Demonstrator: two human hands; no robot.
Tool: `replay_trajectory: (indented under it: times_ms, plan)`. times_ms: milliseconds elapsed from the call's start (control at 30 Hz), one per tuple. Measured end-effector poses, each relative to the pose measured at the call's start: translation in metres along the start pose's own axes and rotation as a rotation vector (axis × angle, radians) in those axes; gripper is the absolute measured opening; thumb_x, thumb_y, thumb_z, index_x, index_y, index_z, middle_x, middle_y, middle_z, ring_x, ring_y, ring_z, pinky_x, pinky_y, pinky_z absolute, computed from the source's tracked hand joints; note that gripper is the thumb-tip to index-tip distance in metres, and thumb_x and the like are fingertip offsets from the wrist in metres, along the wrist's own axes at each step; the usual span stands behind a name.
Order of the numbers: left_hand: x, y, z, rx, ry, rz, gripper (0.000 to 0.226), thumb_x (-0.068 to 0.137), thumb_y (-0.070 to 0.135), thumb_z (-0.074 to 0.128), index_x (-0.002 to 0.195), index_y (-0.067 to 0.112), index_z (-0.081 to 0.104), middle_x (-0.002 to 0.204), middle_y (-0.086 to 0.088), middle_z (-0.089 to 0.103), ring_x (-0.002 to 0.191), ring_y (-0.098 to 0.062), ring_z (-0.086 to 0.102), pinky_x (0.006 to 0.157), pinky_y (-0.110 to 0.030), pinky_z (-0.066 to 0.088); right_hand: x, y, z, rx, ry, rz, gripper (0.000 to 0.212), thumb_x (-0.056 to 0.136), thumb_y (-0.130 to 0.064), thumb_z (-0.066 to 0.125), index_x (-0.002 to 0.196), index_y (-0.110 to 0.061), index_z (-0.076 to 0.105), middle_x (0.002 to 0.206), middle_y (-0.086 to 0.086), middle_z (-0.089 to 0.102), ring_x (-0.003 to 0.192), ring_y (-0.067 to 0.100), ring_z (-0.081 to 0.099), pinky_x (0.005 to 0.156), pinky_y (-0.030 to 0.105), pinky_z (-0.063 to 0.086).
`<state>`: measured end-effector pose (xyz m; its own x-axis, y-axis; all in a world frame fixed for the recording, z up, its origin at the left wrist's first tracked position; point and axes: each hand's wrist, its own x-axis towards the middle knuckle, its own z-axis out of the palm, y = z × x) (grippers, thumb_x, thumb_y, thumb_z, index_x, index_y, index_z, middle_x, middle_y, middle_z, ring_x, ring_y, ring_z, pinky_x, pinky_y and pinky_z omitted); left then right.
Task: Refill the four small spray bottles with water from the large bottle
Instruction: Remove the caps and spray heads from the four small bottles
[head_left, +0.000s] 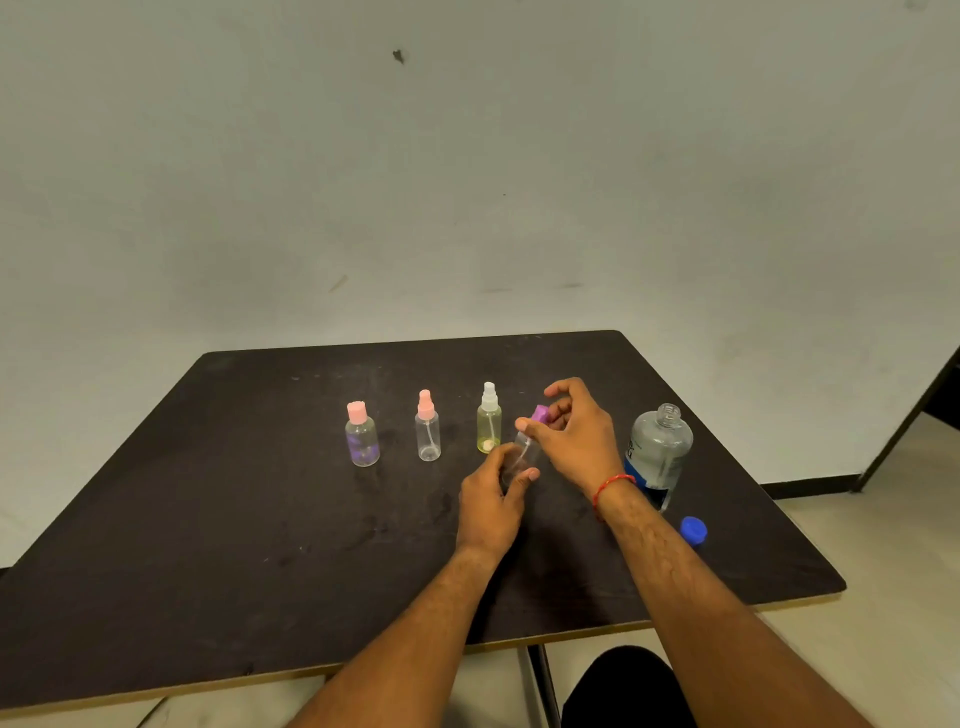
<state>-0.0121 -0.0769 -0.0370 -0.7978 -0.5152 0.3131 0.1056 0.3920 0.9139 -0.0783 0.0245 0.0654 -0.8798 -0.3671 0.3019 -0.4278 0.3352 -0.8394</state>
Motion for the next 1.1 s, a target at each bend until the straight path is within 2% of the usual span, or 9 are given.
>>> replay_trajectory:
  times_ms: [67, 233, 300, 433, 533, 667, 867, 967, 1100]
  plan:
    - [-0.0004, 0.0006, -0.0002, 0.001, -0.004, 0.001, 0.028, 0.093, 0.027, 0.071, 0.121, 0.027, 0.065, 0.111, 0.014, 0.07, 0.105, -0.001, 0.065, 0.095, -0.03, 0.056, -0.0002, 0.0, -0.0011, -0.003, -0.01, -0.009, 0.04, 0.08, -0.017, 0.078, 0.109, -0.025, 0.051, 0.087, -0.008, 0.06, 0.079, 0.007, 0.061, 0.07, 0.014, 0.048]
    - [0.0001, 0.0014, -0.0001, 0.003, 0.003, -0.01, 0.03, 0.092, 0.029, 0.072, 0.121, 0.029, 0.064, 0.111, 0.013, 0.07, 0.105, -0.002, 0.065, 0.094, -0.029, 0.056, 0.0011, 0.0007, -0.0038, 0.093, -0.121, -0.052, 0.046, 0.083, 0.004, 0.064, 0.116, -0.025, 0.051, 0.105, -0.005, 0.065, 0.1, 0.01, 0.063, 0.082, 0.02, 0.053]
    - [0.0001, 0.0017, -0.0001, -0.002, 0.006, -0.013, 0.031, 0.092, 0.03, 0.072, 0.122, 0.03, 0.064, 0.112, 0.014, 0.07, 0.106, -0.001, 0.064, 0.095, -0.027, 0.056, 0.0008, 0.0002, -0.0029, 0.077, -0.097, -0.054, 0.046, 0.082, -0.003, 0.07, 0.118, -0.025, 0.05, 0.108, -0.007, 0.062, 0.101, 0.009, 0.062, 0.077, 0.015, 0.05]
    - [-0.0009, 0.0022, -0.0001, 0.003, 0.01, -0.003, 0.03, 0.092, 0.03, 0.072, 0.122, 0.029, 0.064, 0.113, 0.013, 0.07, 0.108, -0.001, 0.064, 0.096, -0.028, 0.055, -0.0009, -0.0017, -0.0019, -0.036, -0.042, -0.008, 0.042, 0.08, -0.026, 0.078, 0.112, -0.025, 0.051, 0.089, -0.013, 0.057, 0.081, 0.006, 0.06, 0.07, 0.014, 0.048]
    - [-0.0003, 0.0005, 0.0002, 0.009, -0.001, -0.006, 0.03, 0.092, 0.03, 0.072, 0.121, 0.029, 0.064, 0.112, 0.014, 0.07, 0.107, -0.001, 0.064, 0.095, -0.028, 0.056, -0.0001, -0.0003, -0.0026, -0.024, -0.056, -0.011, 0.034, 0.083, -0.015, 0.074, 0.109, -0.024, 0.053, 0.089, -0.01, 0.058, 0.08, 0.006, 0.059, 0.068, 0.012, 0.047]
    - [0.0006, -0.0009, 0.0003, -0.001, 0.002, -0.006, 0.032, 0.092, 0.031, 0.072, 0.123, 0.029, 0.064, 0.109, 0.014, 0.071, 0.105, -0.001, 0.065, 0.094, -0.031, 0.057, 0.0017, -0.0011, -0.0035, 0.042, -0.119, -0.043, 0.041, 0.084, 0.001, 0.066, 0.112, -0.026, 0.053, 0.101, -0.006, 0.064, 0.096, 0.006, 0.061, 0.077, 0.015, 0.051]
    - [-0.0013, 0.0008, 0.0004, -0.003, 0.01, 0.007, 0.032, 0.092, 0.031, 0.072, 0.123, 0.029, 0.064, 0.111, 0.013, 0.071, 0.105, -0.001, 0.066, 0.095, -0.029, 0.056, 0.0006, -0.004, -0.0018, -0.039, -0.055, 0.015, 0.039, 0.08, -0.029, 0.078, 0.11, -0.025, 0.053, 0.093, -0.012, 0.057, 0.083, 0.004, 0.058, 0.068, 0.011, 0.044]
    - [-0.0005, 0.0006, 0.0002, 0.005, -0.001, 0.004, 0.033, 0.092, 0.032, 0.071, 0.124, 0.027, 0.064, 0.111, 0.014, 0.07, 0.106, -0.001, 0.065, 0.095, -0.03, 0.056, 0.0003, -0.0017, -0.0016, -0.044, -0.054, 0.005, 0.03, 0.082, -0.018, 0.075, 0.104, -0.025, 0.057, 0.092, -0.009, 0.059, 0.081, 0.004, 0.059, 0.069, 0.013, 0.048]
    - [-0.0012, 0.0011, -0.0001, -0.011, 0.004, 0.01, 0.033, 0.092, 0.03, 0.072, 0.124, 0.026, 0.065, 0.111, 0.015, 0.071, 0.105, 0.002, 0.065, 0.094, -0.029, 0.056, 0.0011, -0.0008, -0.0038, 0.0, -0.128, -0.047, 0.039, 0.084, 0.002, 0.065, 0.108, -0.028, 0.056, 0.101, -0.008, 0.062, 0.092, 0.005, 0.06, 0.068, 0.01, 0.047]
